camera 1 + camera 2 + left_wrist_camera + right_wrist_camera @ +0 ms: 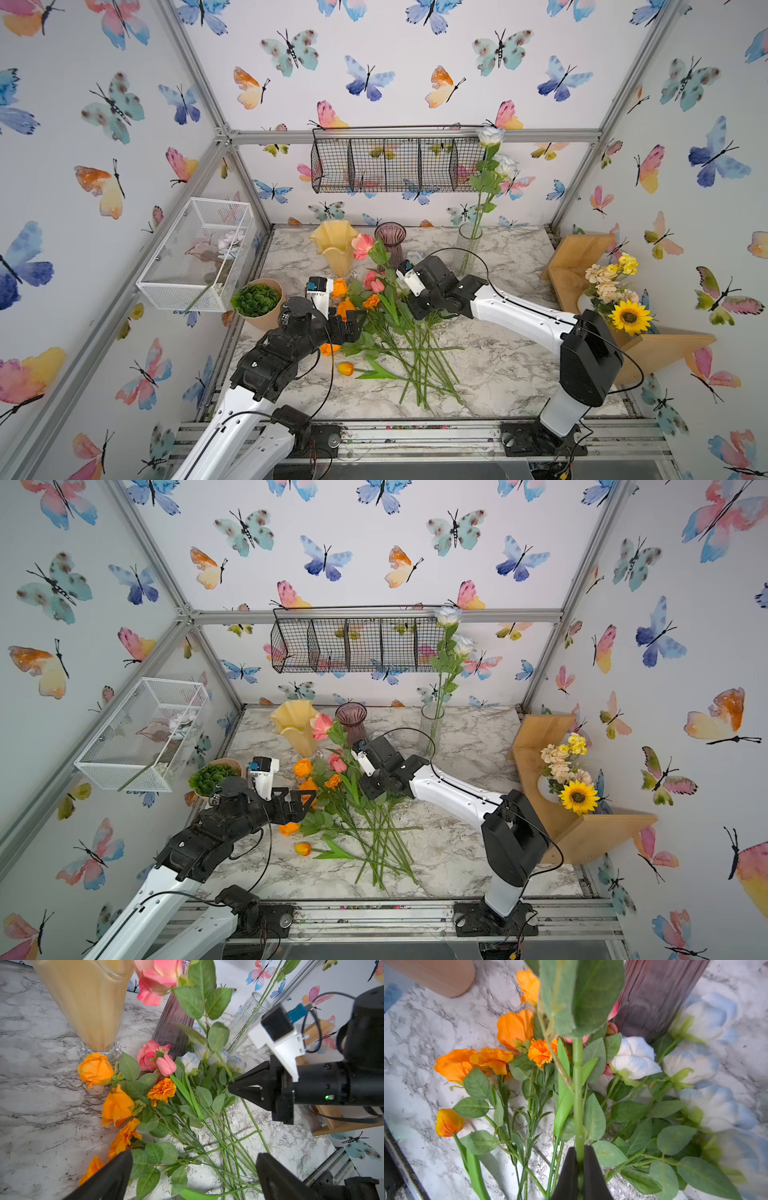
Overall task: Arrange the flowers in different vases according to their colors
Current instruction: Pick up the flower at the center of the board.
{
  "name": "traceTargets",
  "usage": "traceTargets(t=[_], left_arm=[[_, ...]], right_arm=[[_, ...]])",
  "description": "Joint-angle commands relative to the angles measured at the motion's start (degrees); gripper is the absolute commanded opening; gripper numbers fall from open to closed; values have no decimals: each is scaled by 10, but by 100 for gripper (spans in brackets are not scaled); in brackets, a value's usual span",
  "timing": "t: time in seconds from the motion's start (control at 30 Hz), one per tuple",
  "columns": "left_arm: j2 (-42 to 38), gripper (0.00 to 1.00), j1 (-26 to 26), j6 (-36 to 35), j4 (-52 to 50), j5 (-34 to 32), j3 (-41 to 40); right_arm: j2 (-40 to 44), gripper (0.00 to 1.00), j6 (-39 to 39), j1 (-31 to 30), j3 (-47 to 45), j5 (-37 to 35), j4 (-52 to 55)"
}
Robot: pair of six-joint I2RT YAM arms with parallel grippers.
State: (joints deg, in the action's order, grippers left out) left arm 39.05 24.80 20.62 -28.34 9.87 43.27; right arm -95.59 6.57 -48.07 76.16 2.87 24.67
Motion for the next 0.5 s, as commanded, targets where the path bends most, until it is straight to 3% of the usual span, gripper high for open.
traceTargets(t=[0.0, 0.17, 0.3, 0.47], left_arm=[[-6, 99, -2, -1, 5, -14, -3], [-10, 99, -3, 2, 3, -27, -1], [-22, 99, -3, 2, 1, -35, -1], [-27, 99, -2, 3, 1, -36, -2]], right_arm=[[52, 2, -2, -1, 9, -7, -25], [102, 2, 0, -1, 20, -10, -86], [127, 2, -3, -1, 15, -28, -216], [59, 2, -29, -1, 121, -16, -311]])
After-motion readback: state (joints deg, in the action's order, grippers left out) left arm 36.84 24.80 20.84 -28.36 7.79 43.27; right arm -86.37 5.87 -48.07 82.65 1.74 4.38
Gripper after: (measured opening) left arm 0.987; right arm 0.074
